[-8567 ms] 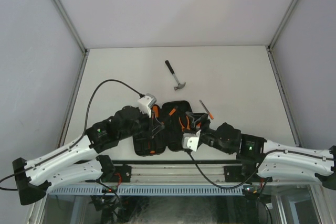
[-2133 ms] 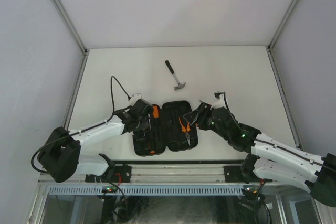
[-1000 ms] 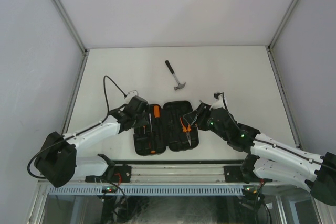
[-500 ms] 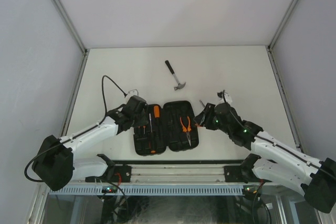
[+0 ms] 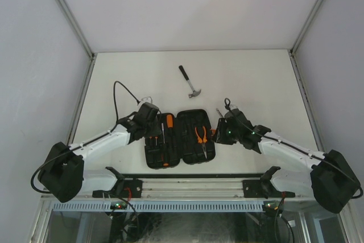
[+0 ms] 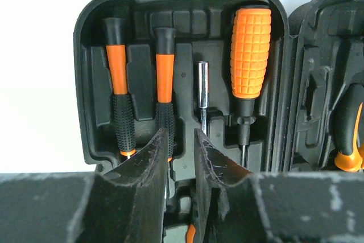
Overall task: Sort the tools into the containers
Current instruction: Place the screwdriver in the storage box.
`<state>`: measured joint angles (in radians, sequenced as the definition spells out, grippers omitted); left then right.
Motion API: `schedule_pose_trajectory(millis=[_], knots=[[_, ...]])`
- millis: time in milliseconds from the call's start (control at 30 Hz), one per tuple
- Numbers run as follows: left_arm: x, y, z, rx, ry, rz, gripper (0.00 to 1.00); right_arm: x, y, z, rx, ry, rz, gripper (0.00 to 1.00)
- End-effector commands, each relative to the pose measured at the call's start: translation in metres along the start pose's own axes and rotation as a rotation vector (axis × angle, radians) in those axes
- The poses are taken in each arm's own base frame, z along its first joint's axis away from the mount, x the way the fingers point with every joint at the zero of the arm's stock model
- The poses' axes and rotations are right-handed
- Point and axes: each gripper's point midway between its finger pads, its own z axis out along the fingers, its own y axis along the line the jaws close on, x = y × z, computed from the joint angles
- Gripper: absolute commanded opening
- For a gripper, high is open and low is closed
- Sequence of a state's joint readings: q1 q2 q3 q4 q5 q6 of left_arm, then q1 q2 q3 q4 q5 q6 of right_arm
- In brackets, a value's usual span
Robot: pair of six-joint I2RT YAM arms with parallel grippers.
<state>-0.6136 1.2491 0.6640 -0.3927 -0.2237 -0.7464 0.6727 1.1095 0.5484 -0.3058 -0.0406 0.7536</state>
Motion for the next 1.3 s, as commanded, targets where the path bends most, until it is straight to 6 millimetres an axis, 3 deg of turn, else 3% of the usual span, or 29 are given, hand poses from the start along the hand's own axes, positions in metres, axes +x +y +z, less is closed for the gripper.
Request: schedule_pose_trajectory(millis=[0,333,667,1267], knots=[[-0.016,-0.012,-0.004,0.05,-0.041,-0.001,0.28,-0.001,0.006,0.006,-0.035,0.016,-0.03,0.3],[-0.016,-0.01,-0.004,0.054,-0.04,0.001,0.28,0.012,-0.005,0.018,0.015,0.074,-0.025,0.24],[-0.018,-0.006,-0.005,0.05,-0.045,-0.009,0.28,0.029,0.011,0.019,-0.09,0.104,0.049,0.12],[-0.019,0.005,-0.009,0.016,-0.058,-0.012,0.25,0.039,0.02,0.021,-0.1,0.12,0.041,0.07]])
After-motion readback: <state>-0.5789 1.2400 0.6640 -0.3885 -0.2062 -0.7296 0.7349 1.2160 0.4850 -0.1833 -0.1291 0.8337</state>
